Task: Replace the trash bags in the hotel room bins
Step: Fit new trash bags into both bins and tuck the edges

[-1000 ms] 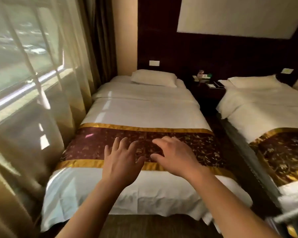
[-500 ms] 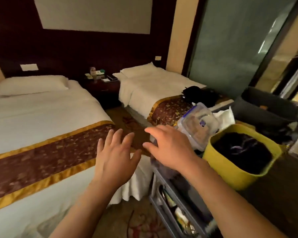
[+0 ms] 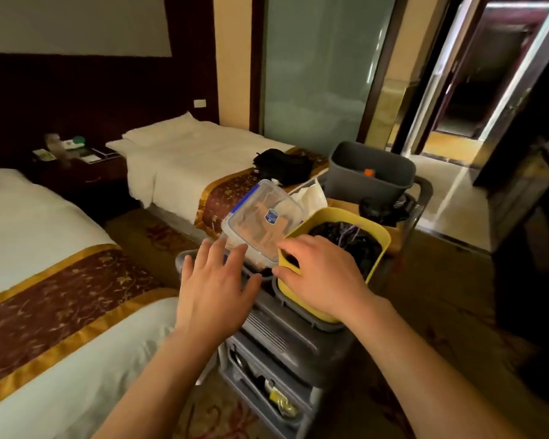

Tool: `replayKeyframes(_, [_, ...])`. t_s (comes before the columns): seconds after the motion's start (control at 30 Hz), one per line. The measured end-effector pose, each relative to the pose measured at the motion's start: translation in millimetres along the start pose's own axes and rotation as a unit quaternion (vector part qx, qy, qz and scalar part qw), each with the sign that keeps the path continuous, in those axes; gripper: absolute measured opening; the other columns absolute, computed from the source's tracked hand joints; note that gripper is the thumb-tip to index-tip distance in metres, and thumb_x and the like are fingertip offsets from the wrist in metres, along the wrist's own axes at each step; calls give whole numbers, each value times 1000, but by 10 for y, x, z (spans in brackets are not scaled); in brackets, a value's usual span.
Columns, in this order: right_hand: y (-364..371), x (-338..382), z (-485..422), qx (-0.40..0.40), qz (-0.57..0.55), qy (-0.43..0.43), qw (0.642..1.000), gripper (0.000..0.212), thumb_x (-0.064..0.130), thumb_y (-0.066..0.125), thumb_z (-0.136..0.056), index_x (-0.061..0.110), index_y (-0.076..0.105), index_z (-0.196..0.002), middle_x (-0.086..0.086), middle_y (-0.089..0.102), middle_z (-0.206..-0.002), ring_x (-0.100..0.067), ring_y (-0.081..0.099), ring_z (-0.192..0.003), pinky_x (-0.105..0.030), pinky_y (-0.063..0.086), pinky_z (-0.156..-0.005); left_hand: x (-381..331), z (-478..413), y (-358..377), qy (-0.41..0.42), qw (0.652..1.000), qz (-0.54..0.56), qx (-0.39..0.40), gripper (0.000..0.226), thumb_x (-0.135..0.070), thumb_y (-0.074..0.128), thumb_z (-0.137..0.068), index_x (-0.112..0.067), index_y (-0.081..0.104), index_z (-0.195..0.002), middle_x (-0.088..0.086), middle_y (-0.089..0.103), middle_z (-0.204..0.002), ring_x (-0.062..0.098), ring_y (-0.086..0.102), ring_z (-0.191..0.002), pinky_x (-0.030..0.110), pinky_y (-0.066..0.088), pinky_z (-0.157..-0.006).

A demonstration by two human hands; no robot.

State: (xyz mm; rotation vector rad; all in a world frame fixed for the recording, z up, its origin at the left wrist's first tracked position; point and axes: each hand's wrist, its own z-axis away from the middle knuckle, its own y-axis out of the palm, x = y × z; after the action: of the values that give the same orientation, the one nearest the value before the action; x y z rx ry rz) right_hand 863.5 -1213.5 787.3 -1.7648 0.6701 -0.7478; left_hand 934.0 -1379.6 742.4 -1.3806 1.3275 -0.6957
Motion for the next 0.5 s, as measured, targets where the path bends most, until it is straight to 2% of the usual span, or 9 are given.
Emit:
replayKeyframes(0.13, [-38, -246, 65, 9, 3, 51, 999, 43, 53, 52, -95, 28, 56, -131, 6, 62, -124, -20, 57, -116, -42, 54, -85, -215, -188, 107, 39, 999, 24, 24, 62, -62, 36, -93, -34, 32, -148, 6, 30, -158, 29, 17, -149, 54, 18, -120])
replayKeyframes(0.2, [-65, -378, 101, 8, -3, 71, 997, 47, 53, 52, -96, 31, 53, -137, 8, 61, -129, -18, 55, -120, -40, 54, -88, -348, -277, 171, 56, 997, 31, 30, 62, -62, 35, -92, -33, 34, -147, 7, 33, -156, 30, 20, -148, 54, 20, -119])
replayKeyframes(0.33, [-75, -749, 210, 7, -7, 101, 995, 47, 53, 54, -94, 34, 52, -138, 10, 60, -128, -16, 54, -120, -36, 53, -87, -656, -359, 322, 83, 995, 30, 46, 66, -64, 30, -87, -31, 38, -143, 8, 38, -152, 31, 26, -145, 56, 26, -115])
replayKeyframes(0.5, [-128, -1421, 248, -3, -13, 101, 995, 50, 53, 54, -95, 32, 51, -139, 9, 60, -129, -16, 54, -120, -36, 53, -88, -1102, -515, 486, 75, 997, 8, 34, 67, -66, 28, -87, -32, 40, -143, 9, 35, -155, 34, 23, -147, 61, 18, -117])
